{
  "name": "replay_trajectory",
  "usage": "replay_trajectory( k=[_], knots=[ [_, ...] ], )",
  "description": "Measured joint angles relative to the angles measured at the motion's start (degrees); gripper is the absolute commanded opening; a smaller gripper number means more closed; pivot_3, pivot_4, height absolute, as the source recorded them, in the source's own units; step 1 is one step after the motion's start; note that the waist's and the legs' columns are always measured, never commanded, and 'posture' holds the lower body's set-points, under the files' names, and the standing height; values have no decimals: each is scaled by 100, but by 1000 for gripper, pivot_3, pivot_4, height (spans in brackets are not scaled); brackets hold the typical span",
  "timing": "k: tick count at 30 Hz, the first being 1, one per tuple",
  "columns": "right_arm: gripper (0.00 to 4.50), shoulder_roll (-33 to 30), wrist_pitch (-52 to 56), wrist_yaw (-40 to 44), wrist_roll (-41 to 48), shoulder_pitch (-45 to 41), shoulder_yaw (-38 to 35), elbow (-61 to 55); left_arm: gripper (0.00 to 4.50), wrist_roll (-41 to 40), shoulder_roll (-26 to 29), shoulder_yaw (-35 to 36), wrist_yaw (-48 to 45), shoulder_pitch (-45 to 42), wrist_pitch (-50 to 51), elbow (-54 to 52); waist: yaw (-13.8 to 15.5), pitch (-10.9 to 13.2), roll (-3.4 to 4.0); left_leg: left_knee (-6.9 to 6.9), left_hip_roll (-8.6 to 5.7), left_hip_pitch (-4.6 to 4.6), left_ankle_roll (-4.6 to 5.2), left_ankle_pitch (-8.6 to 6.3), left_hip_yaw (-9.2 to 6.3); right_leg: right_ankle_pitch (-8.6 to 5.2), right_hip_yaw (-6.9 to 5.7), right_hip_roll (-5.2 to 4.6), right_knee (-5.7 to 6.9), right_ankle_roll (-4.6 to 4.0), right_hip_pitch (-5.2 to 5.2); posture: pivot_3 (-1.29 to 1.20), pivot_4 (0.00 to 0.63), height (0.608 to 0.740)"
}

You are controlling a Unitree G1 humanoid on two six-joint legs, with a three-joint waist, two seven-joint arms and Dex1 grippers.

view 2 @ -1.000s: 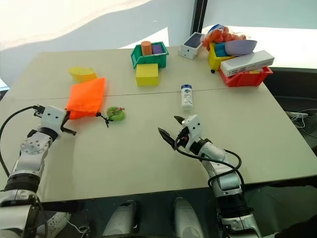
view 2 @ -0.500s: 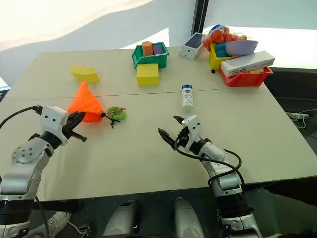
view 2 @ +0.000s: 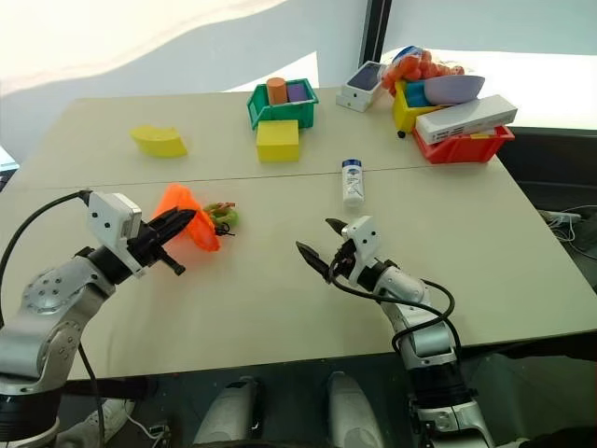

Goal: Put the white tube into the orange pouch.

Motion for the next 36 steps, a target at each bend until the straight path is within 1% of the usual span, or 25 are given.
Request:
replay_trajectory(
  k=[3,6,9,11,16,20,26,29,36],
  knots=[
    [4500,-35,-11,-20,-13,-158,-41,162,11,-259,30,116,-101,254,171,-152,-10,0,0,-1,1,2,0,0,0,-1,1,2,0,-1,0,0,150,740],
    [4500,-76,-102,-213,-253,-499,-62,576,11,-261,125,301,-148,557,176,-111,-16,0,1,-1,0,4,0,0,0,-3,1,3,0,-1,0,0,150,740],
    [4500,-78,-165,-610,-582,-939,-107,1200,11,-154,126,418,-157,771,115,151,-10,0,1,1,-1,3,0,0,1,-3,2,2,0,-3,0,0,150,740],
    [4500,-58,-272,-904,-774,-1203,-131,1634,11,-22,107,426,-138,837,18,370,5,1,1,1,-1,0,0,0,1,-1,2,2,-3,-6,0,0,150,740],
    [4500,63,-537,-1693,-1010,-1914,-402,2671,11,770,-1,218,-16,870,-688,1003,2,1,1,-1,-2,-1,0,0,2,1,3,1,-4,-9,-1,0,150,740],
    [4500,71,-754,-2026,-1085,-2220,-560,3310,11,1195,-209,-2,67,844,-1168,1387,-3,1,2,-3,-2,-1,0,0,3,2,4,1,-5,-8,-1,0,150,740],
    [4500,207,-905,-2263,-1101,-2586,-697,4083,11,1314,-405,-64,88,716,-1430,1590,-21,1,2,-4,0,0,0,0,3,4,5,2,-2,-5,-2,0,150,740],
    [4500,303,-912,-2288,-1026,-2718,-802,4298,11,1288,-455,-63,48,679,-1459,1601,-17,2,3,-4,0,0,0,0,3,10,5,2,-2,7,-2,0,150,740],
    [4500,517,-964,-2318,-873,-2876,-1026,4688,11,1250,-459,-59,-42,660,-1459,1607,-19,2,4,-4,0,0,1,0,3,9,5,1,-2,5,-2,0,150,740]
  ],
)
